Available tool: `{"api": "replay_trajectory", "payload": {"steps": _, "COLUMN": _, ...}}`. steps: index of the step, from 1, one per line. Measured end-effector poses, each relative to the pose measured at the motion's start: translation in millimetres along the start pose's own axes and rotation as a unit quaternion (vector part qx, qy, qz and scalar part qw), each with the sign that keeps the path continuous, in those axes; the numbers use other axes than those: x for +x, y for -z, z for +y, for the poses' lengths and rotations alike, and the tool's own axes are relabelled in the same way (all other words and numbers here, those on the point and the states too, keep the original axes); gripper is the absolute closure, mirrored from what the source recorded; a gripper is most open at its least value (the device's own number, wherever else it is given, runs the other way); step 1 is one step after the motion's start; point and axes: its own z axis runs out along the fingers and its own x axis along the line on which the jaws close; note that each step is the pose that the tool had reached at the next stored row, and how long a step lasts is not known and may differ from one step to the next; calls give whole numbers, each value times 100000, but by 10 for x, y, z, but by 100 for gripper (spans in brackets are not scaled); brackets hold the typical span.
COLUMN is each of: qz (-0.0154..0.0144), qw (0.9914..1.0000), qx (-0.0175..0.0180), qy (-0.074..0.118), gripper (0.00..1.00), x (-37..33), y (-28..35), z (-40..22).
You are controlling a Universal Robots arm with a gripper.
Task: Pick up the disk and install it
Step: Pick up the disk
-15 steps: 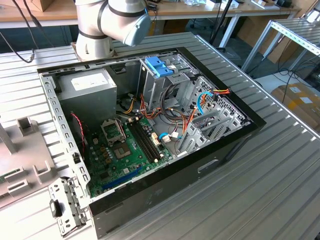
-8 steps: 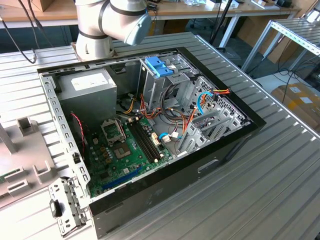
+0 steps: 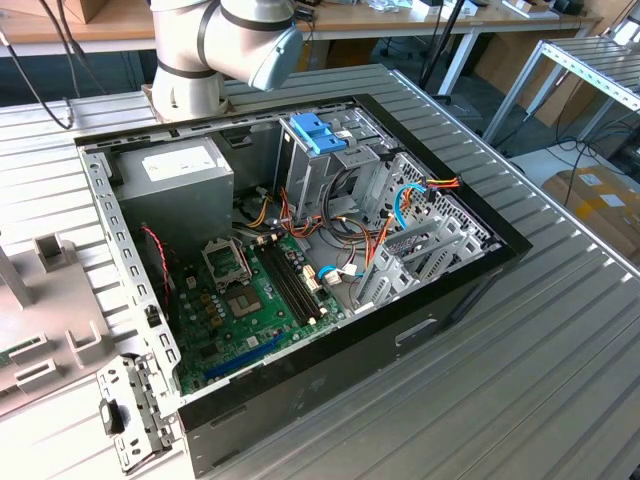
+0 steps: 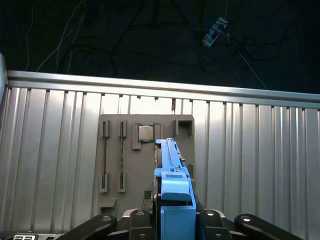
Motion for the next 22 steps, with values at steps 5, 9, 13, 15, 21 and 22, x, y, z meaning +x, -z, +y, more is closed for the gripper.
{"api": "replay_trajectory", "payload": {"steps": 5, "qz": -107, "qw": 100000, "qx": -77, "qy": 14, "gripper": 63, "x": 3, "y": -13, "z": -29}}
{"api": "replay_trajectory", "payload": {"steps": 9, "qz": -114, "qw": 100000, "qx": -133, "qy": 7, "gripper": 63, "x": 3, "y": -20, "z": -61}}
{"api": "replay_trajectory", "payload": {"steps": 13, "qz": -124, "qw": 100000, "qx": -163, "qy": 0, "gripper": 63, "x": 3, "y": -36, "z": -76}}
{"api": "replay_trajectory", "payload": {"steps": 15, "qz": -118, "qw": 100000, "qx": -171, "qy": 3, "gripper": 63, "x": 4, "y": -43, "z": -78}}
{"api": "replay_trajectory", "payload": {"steps": 21, "qz": -126, "qw": 100000, "qx": -175, "qy": 4, "gripper": 63, "x": 5, "y": -75, "z": -65}}
{"api": "replay_trajectory", "payload": {"steps": 22, "qz": -125, "qw": 100000, "qx": -173, "qy": 6, "gripper": 63, "x": 5, "y": -78, "z": -56}}
